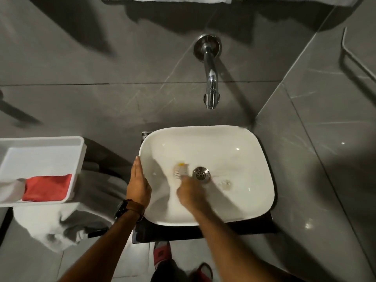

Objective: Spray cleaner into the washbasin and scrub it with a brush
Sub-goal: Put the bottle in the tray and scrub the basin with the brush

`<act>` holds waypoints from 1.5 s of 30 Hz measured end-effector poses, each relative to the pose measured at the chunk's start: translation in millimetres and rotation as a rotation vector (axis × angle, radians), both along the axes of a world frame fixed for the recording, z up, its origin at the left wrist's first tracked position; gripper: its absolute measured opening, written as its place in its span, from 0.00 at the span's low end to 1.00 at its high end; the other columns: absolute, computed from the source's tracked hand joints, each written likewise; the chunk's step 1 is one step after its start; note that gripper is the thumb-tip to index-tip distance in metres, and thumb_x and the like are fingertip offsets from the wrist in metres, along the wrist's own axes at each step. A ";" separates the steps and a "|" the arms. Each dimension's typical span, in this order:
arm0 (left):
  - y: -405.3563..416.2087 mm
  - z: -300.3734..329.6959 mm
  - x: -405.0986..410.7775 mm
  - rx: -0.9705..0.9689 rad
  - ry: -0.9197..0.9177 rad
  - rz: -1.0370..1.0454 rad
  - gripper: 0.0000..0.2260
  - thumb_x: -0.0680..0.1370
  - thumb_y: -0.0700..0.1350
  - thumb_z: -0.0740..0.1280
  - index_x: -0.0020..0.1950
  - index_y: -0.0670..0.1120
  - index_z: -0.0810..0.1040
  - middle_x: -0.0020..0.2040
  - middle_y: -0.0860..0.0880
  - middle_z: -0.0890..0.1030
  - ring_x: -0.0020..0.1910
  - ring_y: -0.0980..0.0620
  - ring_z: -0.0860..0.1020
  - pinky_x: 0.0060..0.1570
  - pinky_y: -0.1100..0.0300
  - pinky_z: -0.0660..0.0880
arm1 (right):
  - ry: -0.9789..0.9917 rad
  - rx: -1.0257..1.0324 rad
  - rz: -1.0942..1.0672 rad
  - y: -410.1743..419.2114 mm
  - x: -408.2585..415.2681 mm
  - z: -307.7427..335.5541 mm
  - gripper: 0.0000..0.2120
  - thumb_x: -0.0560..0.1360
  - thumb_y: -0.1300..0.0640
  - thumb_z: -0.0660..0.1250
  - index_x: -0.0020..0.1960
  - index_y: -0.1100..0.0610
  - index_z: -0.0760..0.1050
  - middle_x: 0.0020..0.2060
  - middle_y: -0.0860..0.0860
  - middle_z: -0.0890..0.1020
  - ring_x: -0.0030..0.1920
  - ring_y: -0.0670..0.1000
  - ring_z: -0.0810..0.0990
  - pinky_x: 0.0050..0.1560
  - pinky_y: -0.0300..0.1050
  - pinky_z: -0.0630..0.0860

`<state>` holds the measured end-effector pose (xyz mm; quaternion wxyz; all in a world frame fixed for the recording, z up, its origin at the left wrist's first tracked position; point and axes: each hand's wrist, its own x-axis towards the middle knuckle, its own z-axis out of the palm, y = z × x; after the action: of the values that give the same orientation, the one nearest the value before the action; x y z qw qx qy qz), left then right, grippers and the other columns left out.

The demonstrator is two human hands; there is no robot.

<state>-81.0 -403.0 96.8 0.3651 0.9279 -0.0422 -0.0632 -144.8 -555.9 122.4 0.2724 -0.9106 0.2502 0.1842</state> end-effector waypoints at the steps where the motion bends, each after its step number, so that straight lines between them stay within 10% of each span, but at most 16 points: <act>1: 0.2 -0.9 0.0 -0.003 -0.004 -0.009 0.34 0.77 0.29 0.57 0.81 0.44 0.50 0.81 0.44 0.56 0.71 0.39 0.69 0.66 0.50 0.70 | -0.021 0.040 0.075 26.4 3.4 5.4 0.13 0.78 0.59 0.61 0.61 0.58 0.78 0.56 0.59 0.83 0.57 0.62 0.82 0.54 0.53 0.79; 11: 5.4 -6.2 1.6 -0.057 -0.002 -0.026 0.33 0.78 0.32 0.58 0.81 0.44 0.51 0.81 0.44 0.56 0.75 0.42 0.65 0.67 0.59 0.61 | 0.221 -0.398 -0.049 -80.9 -71.6 20.2 0.12 0.79 0.57 0.61 0.58 0.52 0.80 0.54 0.52 0.84 0.53 0.54 0.83 0.48 0.47 0.77; 20: 9.8 -9.4 -5.1 -0.141 0.025 -0.023 0.26 0.84 0.38 0.55 0.81 0.41 0.50 0.80 0.40 0.57 0.78 0.41 0.58 0.76 0.51 0.56 | 0.098 0.011 0.279 42.9 -44.5 37.5 0.11 0.77 0.59 0.63 0.57 0.58 0.78 0.54 0.58 0.84 0.56 0.61 0.83 0.53 0.53 0.77; 27: 9.9 -8.4 -28.8 -0.241 0.121 0.141 0.24 0.85 0.49 0.52 0.81 0.54 0.51 0.76 0.43 0.68 0.69 0.40 0.72 0.69 0.45 0.69 | 0.327 -0.542 0.071 -100.5 -99.5 49.0 0.13 0.81 0.57 0.59 0.60 0.52 0.78 0.59 0.51 0.82 0.59 0.54 0.81 0.59 0.49 0.75; 35: 7.1 -2.1 -29.2 -0.214 0.103 0.123 0.25 0.85 0.45 0.52 0.81 0.52 0.49 0.73 0.41 0.71 0.65 0.43 0.74 0.66 0.42 0.73 | 0.176 0.117 0.308 49.6 -27.2 43.2 0.12 0.76 0.55 0.65 0.59 0.57 0.76 0.53 0.58 0.84 0.54 0.61 0.83 0.48 0.52 0.77; 39: 7.2 -1.2 -30.6 -0.217 0.097 0.108 0.25 0.85 0.46 0.52 0.81 0.54 0.49 0.71 0.43 0.72 0.62 0.46 0.75 0.63 0.45 0.75 | -0.099 -0.285 0.317 27.1 21.6 30.0 0.10 0.72 0.57 0.74 0.52 0.59 0.84 0.42 0.57 0.86 0.43 0.57 0.87 0.41 0.46 0.81; 42: 8.0 -0.9 -30.0 -0.215 0.101 0.129 0.25 0.85 0.47 0.53 0.81 0.55 0.50 0.71 0.45 0.72 0.61 0.48 0.75 0.64 0.44 0.75 | 0.042 -0.607 0.167 -44.5 2.6 32.2 0.04 0.69 0.59 0.76 0.38 0.61 0.85 0.30 0.54 0.84 0.29 0.51 0.84 0.27 0.38 0.78; 45: 7.6 2.1 -28.9 -0.253 0.139 0.141 0.26 0.84 0.47 0.54 0.81 0.56 0.50 0.68 0.50 0.73 0.59 0.49 0.77 0.64 0.43 0.75 | 0.251 -0.433 0.025 -74.3 -24.7 23.1 0.12 0.80 0.62 0.59 0.59 0.57 0.79 0.55 0.57 0.83 0.55 0.56 0.84 0.51 0.48 0.81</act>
<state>-110.0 -395.5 98.9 0.4847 0.8685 0.0408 -0.0958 -169.5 -630.1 145.5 0.0356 -0.9208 0.3043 0.2414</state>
